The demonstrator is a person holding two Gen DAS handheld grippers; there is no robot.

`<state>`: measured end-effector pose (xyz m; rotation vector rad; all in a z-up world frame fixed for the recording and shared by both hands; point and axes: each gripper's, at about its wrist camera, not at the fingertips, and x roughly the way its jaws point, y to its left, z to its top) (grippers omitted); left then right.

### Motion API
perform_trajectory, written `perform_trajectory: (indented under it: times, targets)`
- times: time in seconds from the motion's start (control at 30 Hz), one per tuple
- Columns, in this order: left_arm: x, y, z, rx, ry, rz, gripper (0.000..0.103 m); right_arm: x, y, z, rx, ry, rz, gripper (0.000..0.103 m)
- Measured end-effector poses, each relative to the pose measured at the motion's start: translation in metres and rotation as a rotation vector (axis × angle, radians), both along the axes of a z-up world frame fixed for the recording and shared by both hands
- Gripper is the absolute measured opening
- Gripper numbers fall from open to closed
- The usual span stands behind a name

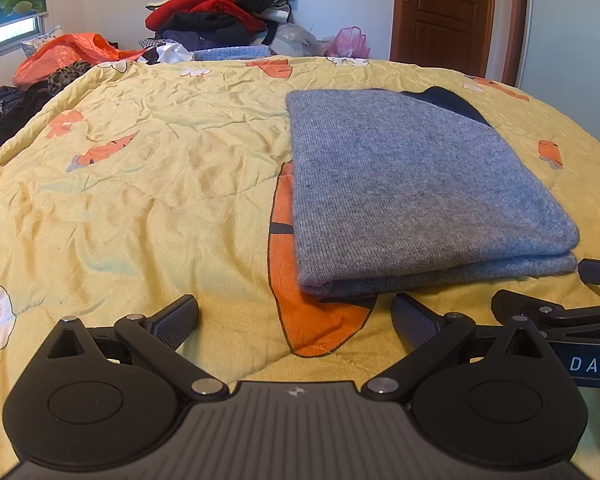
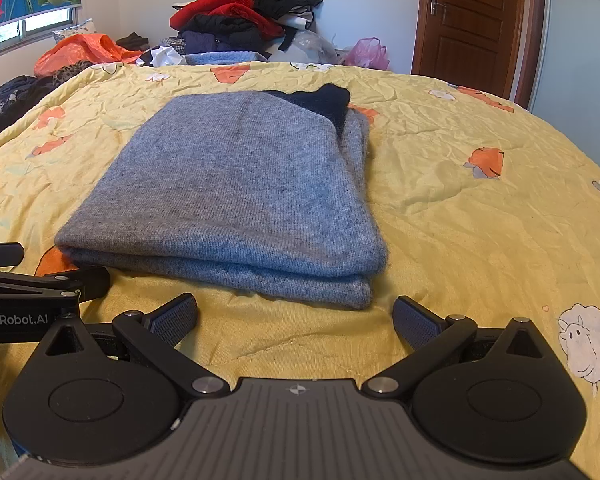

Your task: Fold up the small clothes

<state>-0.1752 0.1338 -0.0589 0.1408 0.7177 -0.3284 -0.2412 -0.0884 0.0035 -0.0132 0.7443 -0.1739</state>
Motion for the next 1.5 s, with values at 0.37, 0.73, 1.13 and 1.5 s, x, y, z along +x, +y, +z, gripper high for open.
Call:
perform_trajectory:
  times: [0.37, 0.73, 1.13, 1.5]
  targets:
    - [0.0000, -0.0001, -0.0001, 0.000, 0.000, 0.000, 0.103, -0.0002, 0.0005, 0.0001, 0.001, 0.000, 0.002, 0.103]
    - [-0.0003, 0.0001, -0.0002, 0.000, 0.000, 0.001, 0.103, 0.0025, -0.0008, 0.0006, 0.003, 0.002, 0.008, 0.103]
    - [-0.0005, 0.0000, -0.0003, 0.000, -0.001, 0.001, 0.103, 0.0026, -0.0016, 0.0007, 0.003, 0.002, 0.008, 0.103]
    - [-0.0006, 0.0000, -0.0003, 0.000, -0.001, 0.002, 0.103, 0.0024, -0.0017, 0.0007, 0.003, 0.002, 0.008, 0.103]
